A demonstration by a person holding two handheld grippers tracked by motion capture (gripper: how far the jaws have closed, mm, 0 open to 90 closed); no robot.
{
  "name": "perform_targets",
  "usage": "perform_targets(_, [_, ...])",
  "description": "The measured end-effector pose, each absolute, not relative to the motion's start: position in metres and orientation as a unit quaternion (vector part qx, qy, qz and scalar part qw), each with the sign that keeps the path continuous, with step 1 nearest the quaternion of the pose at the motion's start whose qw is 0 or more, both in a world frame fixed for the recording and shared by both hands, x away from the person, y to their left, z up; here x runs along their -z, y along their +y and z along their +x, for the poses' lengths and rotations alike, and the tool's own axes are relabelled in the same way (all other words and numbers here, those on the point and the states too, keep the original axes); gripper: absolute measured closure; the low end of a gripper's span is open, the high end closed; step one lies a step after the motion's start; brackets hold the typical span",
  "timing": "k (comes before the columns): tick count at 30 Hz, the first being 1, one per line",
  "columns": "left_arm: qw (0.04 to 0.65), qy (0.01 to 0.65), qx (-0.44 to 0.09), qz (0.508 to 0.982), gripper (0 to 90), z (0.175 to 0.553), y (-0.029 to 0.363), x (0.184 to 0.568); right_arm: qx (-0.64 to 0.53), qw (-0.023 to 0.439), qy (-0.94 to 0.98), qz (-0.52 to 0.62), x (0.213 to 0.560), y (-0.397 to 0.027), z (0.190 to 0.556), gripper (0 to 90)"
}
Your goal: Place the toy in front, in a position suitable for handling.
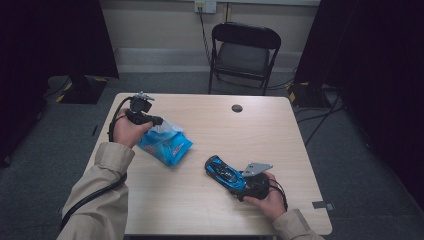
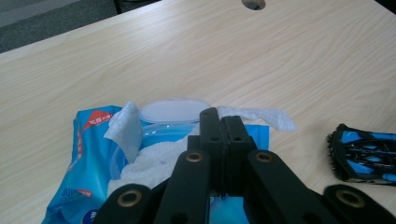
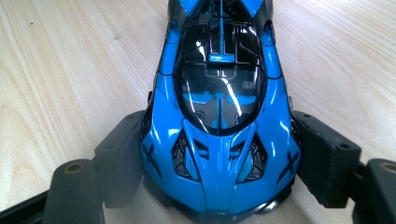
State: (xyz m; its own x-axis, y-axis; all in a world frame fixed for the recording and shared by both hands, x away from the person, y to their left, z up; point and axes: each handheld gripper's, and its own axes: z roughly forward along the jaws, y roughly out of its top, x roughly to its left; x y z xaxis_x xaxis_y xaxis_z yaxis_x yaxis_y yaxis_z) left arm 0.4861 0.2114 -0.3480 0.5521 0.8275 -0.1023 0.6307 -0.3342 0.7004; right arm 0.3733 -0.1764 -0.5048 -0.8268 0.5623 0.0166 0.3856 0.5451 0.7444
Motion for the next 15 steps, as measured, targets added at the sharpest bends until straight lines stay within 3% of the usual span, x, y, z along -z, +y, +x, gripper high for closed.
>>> perform_targets(15, [0.383, 0.442, -0.131, 0.801, 89.7, 0.478, 0.209, 0.314, -0.392, 0.113, 0.872, 0.272, 0.505, -0.176, 0.373, 24.8])
